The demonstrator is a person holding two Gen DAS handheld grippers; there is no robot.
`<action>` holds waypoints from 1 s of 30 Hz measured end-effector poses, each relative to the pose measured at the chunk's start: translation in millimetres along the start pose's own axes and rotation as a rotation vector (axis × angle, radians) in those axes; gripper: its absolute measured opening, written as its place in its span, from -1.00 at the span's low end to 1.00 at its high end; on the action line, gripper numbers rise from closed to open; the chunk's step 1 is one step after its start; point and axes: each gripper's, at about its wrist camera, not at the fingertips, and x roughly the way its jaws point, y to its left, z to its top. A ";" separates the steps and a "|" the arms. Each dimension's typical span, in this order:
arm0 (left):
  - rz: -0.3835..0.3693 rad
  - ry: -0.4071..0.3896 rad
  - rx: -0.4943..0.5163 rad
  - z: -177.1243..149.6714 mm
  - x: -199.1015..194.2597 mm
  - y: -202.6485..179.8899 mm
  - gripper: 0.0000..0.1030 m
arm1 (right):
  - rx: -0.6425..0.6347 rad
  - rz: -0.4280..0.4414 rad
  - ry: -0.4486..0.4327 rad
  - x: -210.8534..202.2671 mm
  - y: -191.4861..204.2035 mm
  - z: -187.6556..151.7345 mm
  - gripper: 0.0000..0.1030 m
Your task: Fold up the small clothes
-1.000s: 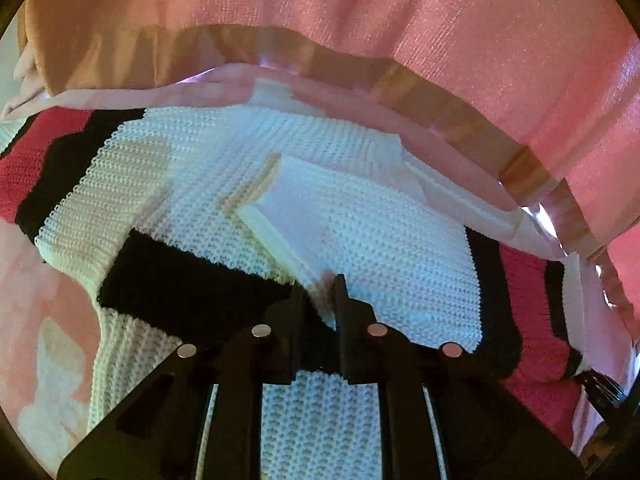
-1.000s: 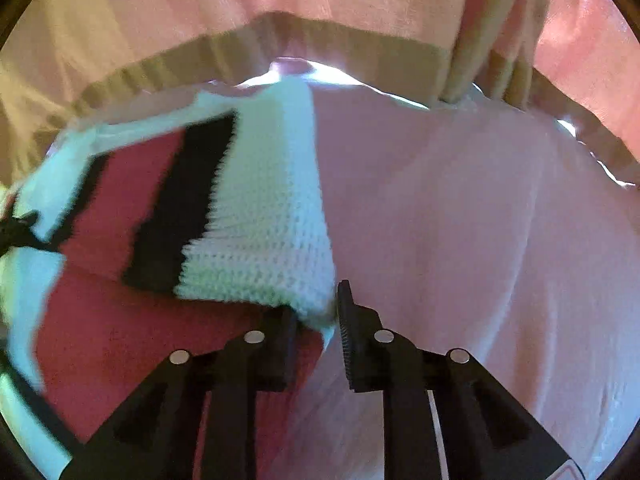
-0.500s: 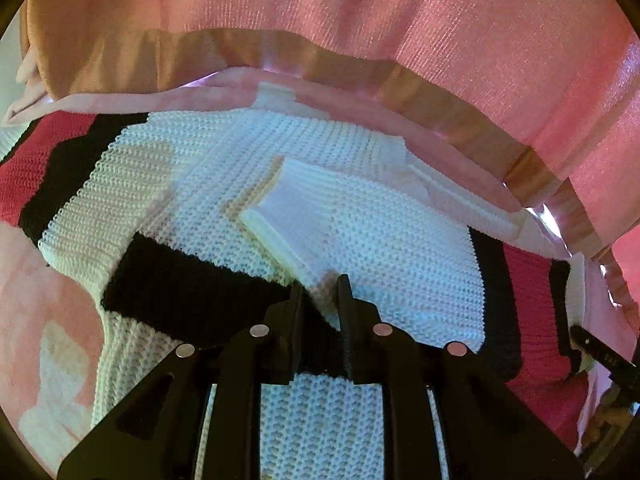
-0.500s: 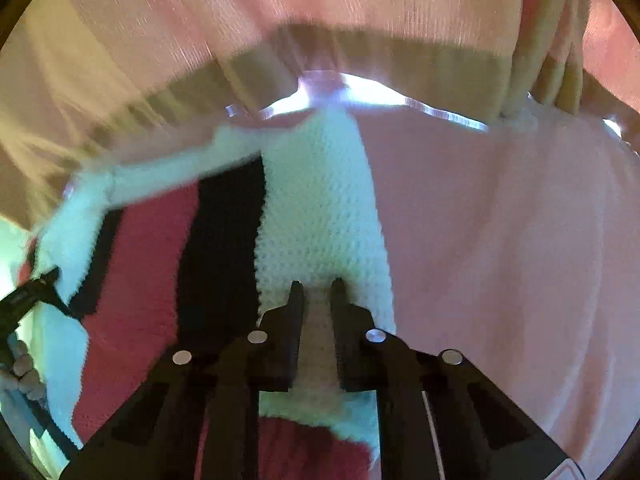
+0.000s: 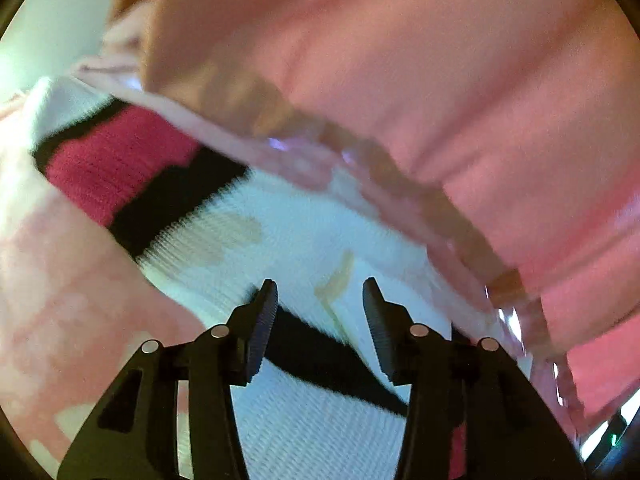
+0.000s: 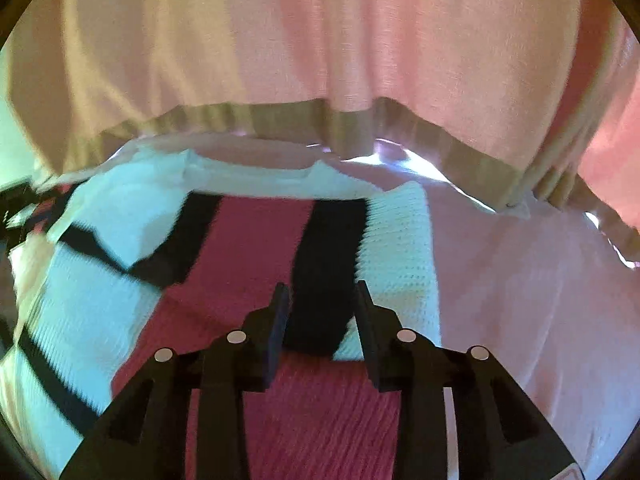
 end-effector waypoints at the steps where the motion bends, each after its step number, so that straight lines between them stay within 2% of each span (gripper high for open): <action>1: -0.005 0.025 0.016 -2.4 6.1 -4.3 -0.12 | 0.032 -0.006 0.002 6.9 -7.8 4.0 -0.06; 2: -0.004 0.058 0.031 -4.9 15.4 -9.9 0.05 | 0.063 -0.008 -0.006 10.2 -16.8 4.6 0.08; 3: 0.000 0.081 0.028 -7.7 25.0 -13.8 0.13 | 0.095 -0.022 -0.026 13.4 -27.7 7.0 0.21; 4: 0.001 0.093 0.021 -14.0 32.8 -16.0 0.22 | 0.113 -0.030 -0.035 15.2 -35.0 9.0 0.25; 6: 0.021 0.110 0.006 -17.7 48.9 -18.1 0.23 | 0.161 -0.040 -0.021 30.3 -54.1 20.3 0.31; 7: 0.027 0.131 0.013 -19.1 60.7 -22.2 0.22 | 0.190 -0.029 -0.004 42.5 -63.9 27.3 0.41; 8: 0.037 0.144 0.035 -18.3 69.2 -28.1 0.21 | 0.208 -0.022 0.020 56.1 -71.3 32.9 0.43; 9: 0.065 0.127 0.095 -19.3 73.9 -37.9 0.16 | 0.216 -0.028 0.033 64.9 -76.1 34.9 0.43; 10: 0.061 0.115 0.137 -19.4 75.3 -43.8 -0.29 | 0.226 -0.038 0.045 77.7 -80.4 39.2 0.43; 11: 0.051 0.125 0.169 -21.1 78.7 -47.7 -0.84 | 0.228 -0.021 0.058 88.6 -82.7 42.4 0.38; 12: 0.040 0.143 0.185 -22.9 82.7 -49.6 -0.86 | 0.226 0.013 0.069 97.8 -83.2 45.5 -0.36; 13: 0.044 0.131 0.192 -23.8 82.0 -49.5 -0.86 | 0.221 0.051 0.095 107.6 -82.6 49.9 -0.85; 16: 0.069 0.108 0.230 -26.8 80.2 -47.5 -0.87 | 0.247 0.016 0.008 102.1 -93.4 56.4 -0.86; 17: 0.067 0.110 0.225 -26.8 81.0 -44.9 -0.86 | 0.243 -0.026 0.005 106.4 -97.6 54.4 -0.86; 18: 0.059 0.113 0.220 -26.9 82.0 -43.0 -0.86 | 0.241 -0.052 0.040 118.0 -102.1 50.5 -0.86; 19: 0.049 0.111 0.216 -27.7 83.1 -41.9 -0.84 | 0.251 -0.046 0.076 129.3 -105.3 44.8 -0.84; 20: 0.049 0.106 0.214 -27.6 83.8 -41.6 -0.81 | 0.244 -0.047 0.065 126.9 -104.2 44.6 -0.83; 24: 0.015 0.076 0.193 -27.1 70.3 -39.7 -0.74 | 0.218 -0.059 0.023 79.4 -85.5 49.8 -0.64; 25: 0.009 0.054 0.187 -23.8 60.2 -38.7 -0.68 | 0.197 -0.037 0.012 57.5 -74.4 46.5 -0.52; 26: 0.019 0.025 0.185 -19.3 49.3 -36.8 -0.43 | 0.179 -0.016 0.001 40.6 -64.2 42.0 -0.43; 27: 0.042 -0.024 0.181 -12.4 34.6 -32.5 -0.22 | 0.158 0.001 -0.007 24.5 -53.4 36.7 -0.22; 28: 0.066 -0.057 0.168 -6.6 24.0 -26.6 0.28 | 0.130 0.023 -0.009 5.7 -39.8 29.3 -0.09; 29: 0.097 -0.105 0.136 2.4 9.3 -15.0 0.54 | 0.113 0.044 -0.015 -10.0 -29.7 22.0 -0.05; 30: 0.109 -0.132 0.112 8.8 -0.6 -5.5 0.57 | 0.103 0.064 -0.021 -24.9 -21.7 12.0 0.05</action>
